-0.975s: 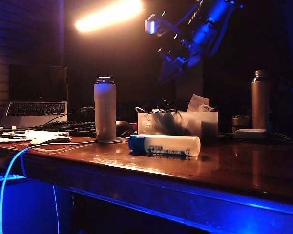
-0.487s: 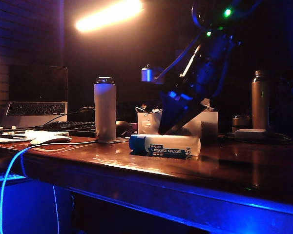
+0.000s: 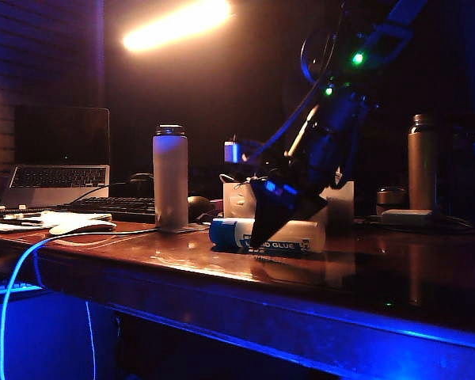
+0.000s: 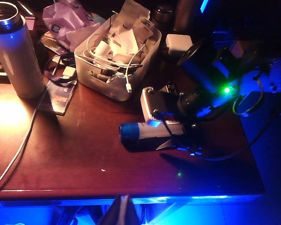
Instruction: Pick up the liquid glue and place it into the translucent box.
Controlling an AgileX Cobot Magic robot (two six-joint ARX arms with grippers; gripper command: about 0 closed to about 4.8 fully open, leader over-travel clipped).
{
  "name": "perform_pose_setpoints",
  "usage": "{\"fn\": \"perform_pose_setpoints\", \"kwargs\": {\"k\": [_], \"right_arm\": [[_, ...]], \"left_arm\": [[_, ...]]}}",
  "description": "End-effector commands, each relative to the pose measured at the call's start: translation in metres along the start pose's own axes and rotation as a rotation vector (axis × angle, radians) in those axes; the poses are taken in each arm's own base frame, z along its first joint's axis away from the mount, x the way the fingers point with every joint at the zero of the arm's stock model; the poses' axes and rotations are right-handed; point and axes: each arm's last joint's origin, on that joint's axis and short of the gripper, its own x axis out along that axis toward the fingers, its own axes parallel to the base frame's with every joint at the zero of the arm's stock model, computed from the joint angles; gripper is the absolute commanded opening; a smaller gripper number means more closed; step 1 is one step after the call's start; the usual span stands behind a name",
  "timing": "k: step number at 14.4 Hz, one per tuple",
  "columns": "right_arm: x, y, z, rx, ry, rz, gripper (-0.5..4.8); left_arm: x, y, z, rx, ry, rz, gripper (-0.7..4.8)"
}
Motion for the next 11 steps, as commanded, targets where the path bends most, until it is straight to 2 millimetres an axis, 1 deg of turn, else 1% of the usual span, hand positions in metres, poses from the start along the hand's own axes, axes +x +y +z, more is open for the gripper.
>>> {"fn": "perform_pose_setpoints", "kwargs": {"k": [1, 2, 3, 4, 7, 9, 11], "right_arm": [[0.001, -0.002, 0.001, 0.018, 0.015, -0.044, 3.53], [0.000, -0.002, 0.001, 0.021, 0.014, -0.045, 2.84], [0.000, -0.002, 0.002, 0.025, 0.014, -0.044, 1.89], [0.000, -0.002, 0.002, 0.024, 0.011, -0.046, 1.22], [-0.002, -0.002, 0.003, 0.025, 0.017, -0.062, 1.16], [-0.011, -0.002, 0.007, 0.015, -0.006, -0.091, 1.15], [-0.023, -0.003, 0.015, -0.006, -0.062, -0.137, 1.15]], "left_arm": [[-0.002, -0.001, 0.002, 0.007, -0.015, -0.004, -0.05], [-0.002, -0.001, 0.002, 0.007, -0.015, -0.004, -0.05], [-0.002, -0.001, 0.002, 0.007, -0.015, -0.004, -0.05], [-0.002, -0.001, 0.002, 0.007, -0.015, -0.004, -0.05], [-0.002, -0.001, 0.002, 0.007, -0.015, -0.004, -0.05], [-0.002, -0.001, 0.002, 0.007, -0.015, -0.003, -0.05], [-0.002, -0.001, 0.002, 0.007, -0.015, -0.003, -0.05]]}}
